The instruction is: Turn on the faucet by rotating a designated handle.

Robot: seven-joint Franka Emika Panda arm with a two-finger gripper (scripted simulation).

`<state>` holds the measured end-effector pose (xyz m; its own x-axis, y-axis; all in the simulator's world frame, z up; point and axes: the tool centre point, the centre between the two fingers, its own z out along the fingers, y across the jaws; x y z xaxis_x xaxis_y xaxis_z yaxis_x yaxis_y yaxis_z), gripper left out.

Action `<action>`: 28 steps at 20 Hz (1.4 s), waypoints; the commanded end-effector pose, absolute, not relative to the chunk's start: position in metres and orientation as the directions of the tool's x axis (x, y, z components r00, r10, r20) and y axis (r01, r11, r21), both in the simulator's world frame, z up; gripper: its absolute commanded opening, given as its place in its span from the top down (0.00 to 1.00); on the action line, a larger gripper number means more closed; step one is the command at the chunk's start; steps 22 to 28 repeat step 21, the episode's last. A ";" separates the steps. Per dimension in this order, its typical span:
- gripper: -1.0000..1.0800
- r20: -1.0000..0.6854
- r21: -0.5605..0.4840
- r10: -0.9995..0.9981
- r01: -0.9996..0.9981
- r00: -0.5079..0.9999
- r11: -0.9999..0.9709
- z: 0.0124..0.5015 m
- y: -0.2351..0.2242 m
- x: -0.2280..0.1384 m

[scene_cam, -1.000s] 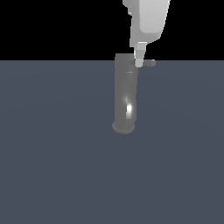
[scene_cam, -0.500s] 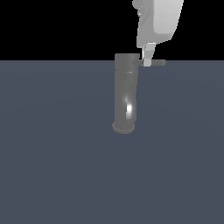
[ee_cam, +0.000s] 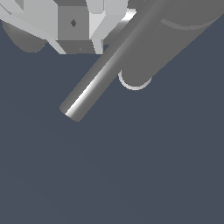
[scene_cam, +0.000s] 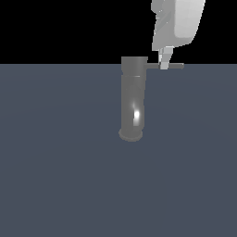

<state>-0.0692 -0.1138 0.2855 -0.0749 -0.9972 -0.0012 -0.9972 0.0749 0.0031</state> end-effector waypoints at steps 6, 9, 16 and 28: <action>1.00 0.000 0.000 -0.996 -0.996 -0.090 0.090 0.285 -0.139 -0.054; 1.00 0.000 0.000 -0.996 -0.996 -0.093 0.093 0.285 -0.147 -0.048; 1.00 0.000 0.000 -0.995 -0.995 -0.098 0.098 0.285 -0.164 -0.036; 1.00 0.000 0.000 -0.995 -0.995 -0.101 0.101 0.285 -0.173 -0.029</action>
